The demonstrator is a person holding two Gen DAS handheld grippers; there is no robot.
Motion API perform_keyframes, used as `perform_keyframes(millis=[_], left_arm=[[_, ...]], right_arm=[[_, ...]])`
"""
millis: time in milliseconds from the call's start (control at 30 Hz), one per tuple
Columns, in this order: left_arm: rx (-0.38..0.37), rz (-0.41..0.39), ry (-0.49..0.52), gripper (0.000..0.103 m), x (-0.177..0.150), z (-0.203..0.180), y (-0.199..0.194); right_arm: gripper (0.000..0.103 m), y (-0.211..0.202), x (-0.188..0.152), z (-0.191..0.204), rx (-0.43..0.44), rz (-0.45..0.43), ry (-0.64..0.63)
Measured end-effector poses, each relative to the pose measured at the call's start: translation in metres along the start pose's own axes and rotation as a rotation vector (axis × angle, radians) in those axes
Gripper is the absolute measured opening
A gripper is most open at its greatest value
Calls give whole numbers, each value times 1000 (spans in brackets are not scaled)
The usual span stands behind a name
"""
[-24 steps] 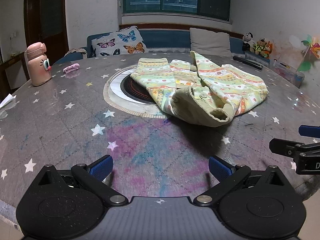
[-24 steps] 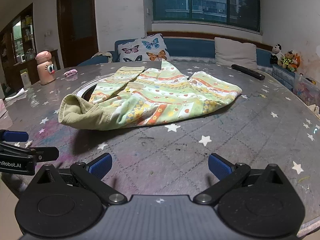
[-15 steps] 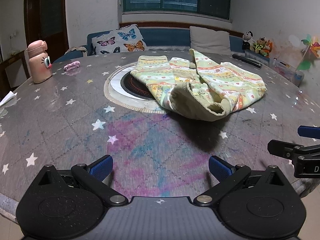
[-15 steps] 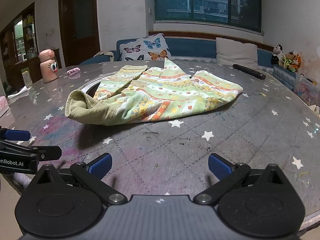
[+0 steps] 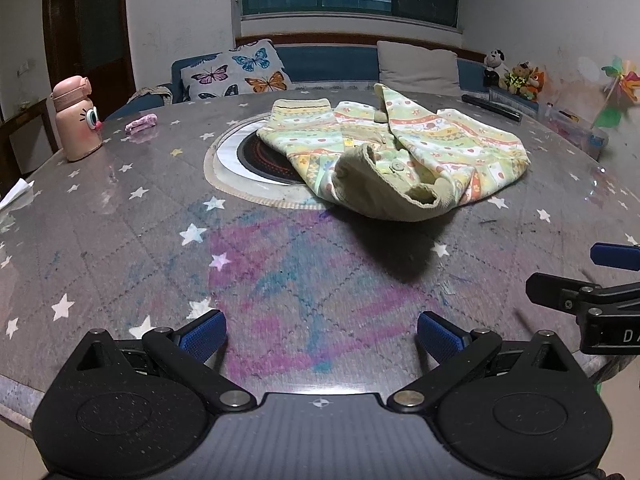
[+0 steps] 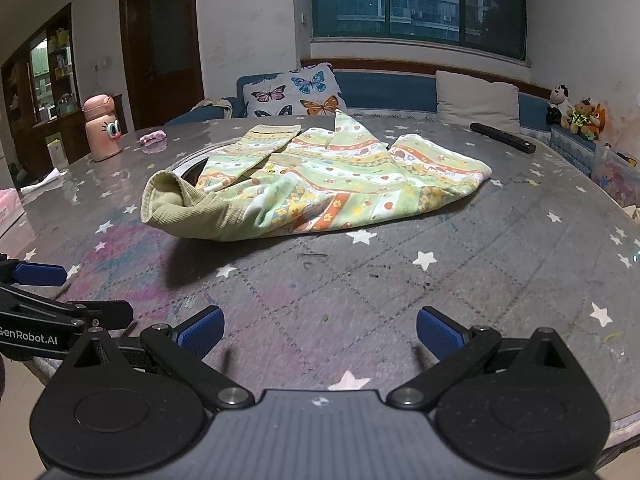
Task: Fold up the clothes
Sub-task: 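Move both grippers toward the crumpled green patterned shirt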
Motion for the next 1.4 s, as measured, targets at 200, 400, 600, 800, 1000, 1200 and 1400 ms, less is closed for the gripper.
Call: perform_keyframes(millis=[200, 400, 600, 800, 1000, 1200, 1400], left_arm=[[3, 9, 3, 103, 0, 0, 1], [0, 9, 7, 103, 3, 0, 2], [-5, 18, 9, 103, 5, 1, 6], [-9, 19, 8, 103, 9, 2, 10], [-13, 23, 8, 103, 13, 5, 15], [-14, 26, 9, 103, 18, 6, 19], [-8, 25, 11, 103, 26, 11, 24]], right_arm=[[103, 2, -2, 2, 5, 10, -5], [103, 4, -2, 3, 6, 15, -7], [103, 8, 0, 3, 9, 19, -7], [103, 13, 4, 5, 12, 27, -18], [103, 20, 7, 8, 15, 37, -26], [103, 26, 11, 10, 19, 48, -26], [103, 34, 15, 11, 22, 57, -31]])
Point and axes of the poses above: each gripper's, at about its wrist camera, not at the fingertips, and y roughly the way its jaws point, z to its left, x to its top, the point moved 7 cm from there along y, roughly the way its jaws point, and after that the axes turned 9 degrees about y, right-handed, at the moved point
